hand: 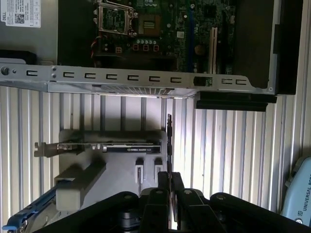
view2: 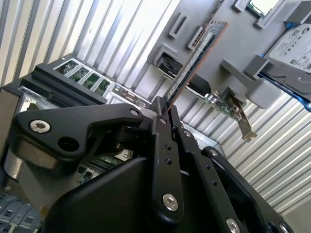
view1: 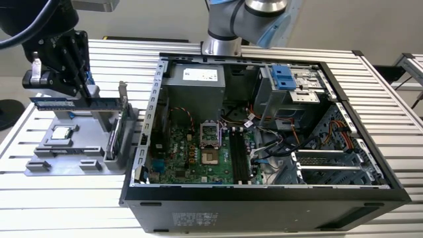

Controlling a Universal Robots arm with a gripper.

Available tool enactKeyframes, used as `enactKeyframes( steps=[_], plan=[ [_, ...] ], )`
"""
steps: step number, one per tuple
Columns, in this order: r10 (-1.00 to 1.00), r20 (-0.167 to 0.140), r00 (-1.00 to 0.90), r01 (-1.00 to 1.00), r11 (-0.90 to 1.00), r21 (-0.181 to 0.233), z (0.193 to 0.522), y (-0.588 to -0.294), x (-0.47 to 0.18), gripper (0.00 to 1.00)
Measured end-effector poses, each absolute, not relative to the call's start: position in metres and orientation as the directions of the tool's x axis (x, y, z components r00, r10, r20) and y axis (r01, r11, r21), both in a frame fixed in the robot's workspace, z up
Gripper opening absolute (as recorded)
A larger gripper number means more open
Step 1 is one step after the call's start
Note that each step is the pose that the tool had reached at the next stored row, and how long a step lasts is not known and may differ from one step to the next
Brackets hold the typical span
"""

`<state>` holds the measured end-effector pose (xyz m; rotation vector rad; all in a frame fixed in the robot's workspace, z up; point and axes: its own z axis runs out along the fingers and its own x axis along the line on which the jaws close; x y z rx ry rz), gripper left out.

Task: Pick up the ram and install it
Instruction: 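Pick up the ram and move it above insertion slot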

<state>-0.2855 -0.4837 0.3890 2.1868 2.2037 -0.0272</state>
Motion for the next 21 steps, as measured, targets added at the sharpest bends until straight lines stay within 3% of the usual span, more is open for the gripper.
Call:
enactKeyframes(
  steps=[21],
  plan=[
    [0.999,-0.039,-0.007,1.000,0.008,0.013,0.389,-0.484,-0.263,0.00]
  ],
)
